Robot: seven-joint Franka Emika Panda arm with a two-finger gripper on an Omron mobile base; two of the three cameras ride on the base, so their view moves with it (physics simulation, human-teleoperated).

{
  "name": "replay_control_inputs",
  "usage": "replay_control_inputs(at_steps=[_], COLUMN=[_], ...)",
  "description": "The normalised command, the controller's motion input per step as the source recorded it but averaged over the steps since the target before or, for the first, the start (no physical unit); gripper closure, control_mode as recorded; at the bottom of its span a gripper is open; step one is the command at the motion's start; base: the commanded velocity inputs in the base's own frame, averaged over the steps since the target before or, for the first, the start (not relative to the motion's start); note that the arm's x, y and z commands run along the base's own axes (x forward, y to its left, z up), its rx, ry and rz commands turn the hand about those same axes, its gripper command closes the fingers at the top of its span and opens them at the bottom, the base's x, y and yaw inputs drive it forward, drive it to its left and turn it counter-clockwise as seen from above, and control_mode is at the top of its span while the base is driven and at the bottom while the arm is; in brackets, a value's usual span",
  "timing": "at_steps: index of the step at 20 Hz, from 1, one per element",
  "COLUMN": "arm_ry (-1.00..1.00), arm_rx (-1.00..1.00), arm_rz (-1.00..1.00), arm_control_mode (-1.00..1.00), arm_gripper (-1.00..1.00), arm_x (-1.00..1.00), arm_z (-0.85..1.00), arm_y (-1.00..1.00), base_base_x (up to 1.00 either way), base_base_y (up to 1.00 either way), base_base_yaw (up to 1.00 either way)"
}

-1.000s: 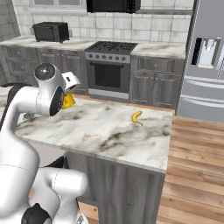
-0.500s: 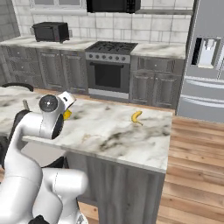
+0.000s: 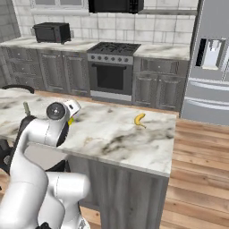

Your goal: Open the cabinet directly in front. Then move the beer and the mug to the dining counter with the candle on it.

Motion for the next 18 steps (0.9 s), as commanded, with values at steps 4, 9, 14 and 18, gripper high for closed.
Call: replay_control_inputs(at_steps=[4, 9, 14, 18], arm_ry=[0.25, 0.12, 0.02, 0.03], arm_rx=[0.2, 0.23, 0.26, 0.15], arm_rz=[0.03, 0.09, 0.1, 0.02], arm_control_mode=[-1.0, -1.0, -1.0, -1.0], arm_gripper=[1.0, 1.0, 1.0, 1.0], arm_x=[0.22, 0.21, 0.31, 0.45], arm_z=[0.0, -0.04, -0.32, -0.33], arm_y=[-0.13, 0.0, 0.04, 0.48], base_base_x=[0.0, 0.0, 0.0, 0.0], base_base_y=[0.0, 0.0, 0.0, 0.0], base_base_yaw=[0.0, 0.0, 0.0, 0.0])
